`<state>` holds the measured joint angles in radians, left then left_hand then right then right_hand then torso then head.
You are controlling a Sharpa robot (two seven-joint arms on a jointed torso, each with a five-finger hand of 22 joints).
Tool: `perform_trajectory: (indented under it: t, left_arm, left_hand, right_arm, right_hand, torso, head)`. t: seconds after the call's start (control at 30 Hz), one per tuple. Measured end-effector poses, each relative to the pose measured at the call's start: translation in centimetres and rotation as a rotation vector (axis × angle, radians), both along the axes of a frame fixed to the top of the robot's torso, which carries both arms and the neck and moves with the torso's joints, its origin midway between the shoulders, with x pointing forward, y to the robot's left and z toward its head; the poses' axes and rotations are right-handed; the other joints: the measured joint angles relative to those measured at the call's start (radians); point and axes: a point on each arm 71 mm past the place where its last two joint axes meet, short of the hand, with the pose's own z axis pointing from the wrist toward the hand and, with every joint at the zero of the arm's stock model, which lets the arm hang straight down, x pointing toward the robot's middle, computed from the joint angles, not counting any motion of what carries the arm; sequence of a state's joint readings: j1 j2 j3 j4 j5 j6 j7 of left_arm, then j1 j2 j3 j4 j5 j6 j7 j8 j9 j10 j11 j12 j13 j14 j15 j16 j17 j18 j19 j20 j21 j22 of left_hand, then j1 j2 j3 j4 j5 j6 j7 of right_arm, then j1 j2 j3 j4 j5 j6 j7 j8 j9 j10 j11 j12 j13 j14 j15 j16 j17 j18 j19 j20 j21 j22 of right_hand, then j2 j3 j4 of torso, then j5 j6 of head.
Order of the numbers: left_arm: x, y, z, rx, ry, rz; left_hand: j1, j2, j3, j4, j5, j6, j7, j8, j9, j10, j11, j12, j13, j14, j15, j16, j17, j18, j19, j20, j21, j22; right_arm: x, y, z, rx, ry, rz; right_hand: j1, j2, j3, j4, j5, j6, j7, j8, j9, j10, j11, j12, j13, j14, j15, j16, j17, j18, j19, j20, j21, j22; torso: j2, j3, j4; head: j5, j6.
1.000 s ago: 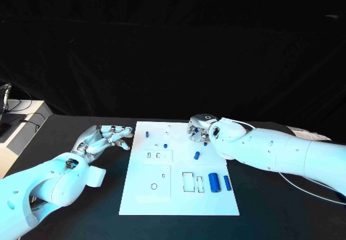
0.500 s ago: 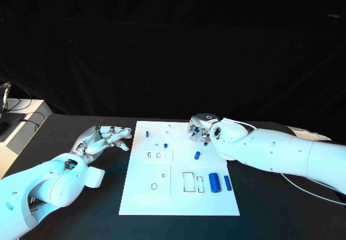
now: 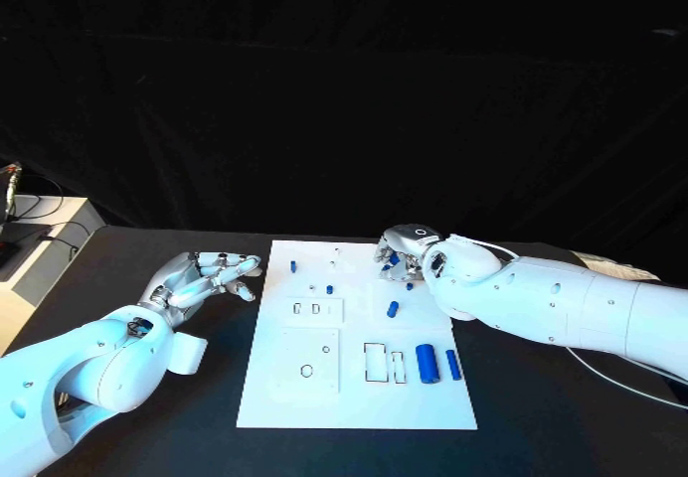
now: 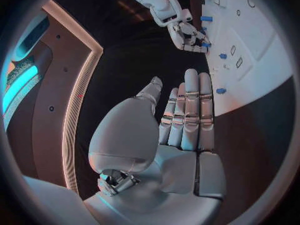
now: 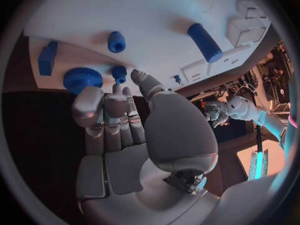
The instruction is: Assemble the parts on the task board
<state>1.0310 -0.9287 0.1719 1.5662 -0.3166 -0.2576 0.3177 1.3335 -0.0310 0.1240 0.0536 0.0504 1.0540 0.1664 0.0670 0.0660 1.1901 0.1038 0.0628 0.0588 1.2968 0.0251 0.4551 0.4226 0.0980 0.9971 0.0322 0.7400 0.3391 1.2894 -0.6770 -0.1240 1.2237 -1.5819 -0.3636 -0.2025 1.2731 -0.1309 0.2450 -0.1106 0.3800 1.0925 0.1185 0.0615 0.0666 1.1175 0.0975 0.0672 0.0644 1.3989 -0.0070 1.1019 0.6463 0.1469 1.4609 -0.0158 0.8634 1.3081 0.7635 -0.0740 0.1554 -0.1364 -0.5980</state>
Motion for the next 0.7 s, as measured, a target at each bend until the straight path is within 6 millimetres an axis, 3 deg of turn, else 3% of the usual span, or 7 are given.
perform_trajectory:
  t: [0.7]
  left_arm:
    - [0.1, 0.1, -0.1, 0.002, 0.006, -0.001]
  left_hand:
    - [0.000, 0.000, 0.000, 0.000, 0.000, 0.000, 0.000, 0.000, 0.000, 0.000, 0.000, 0.000, 0.000, 0.000, 0.000, 0.000, 0.000, 0.000, 0.000, 0.000, 0.000, 0.000]
  right_arm:
    - [0.1, -1.1, 0.0, -0.012, 0.012, -0.022]
  right_hand:
    - [0.000, 0.000, 0.028, -0.014, 0.010, 0.000, 0.000, 0.000, 0.001, 0.004, -0.004, 0.000, 0.000, 0.000, 0.000, 0.000, 0.000, -0.001, 0.000, 0.000, -0.043, 0.000]
  torso:
    - [0.002, -0.0029, 0.0052]
  head:
    - [-0.007, -0.002]
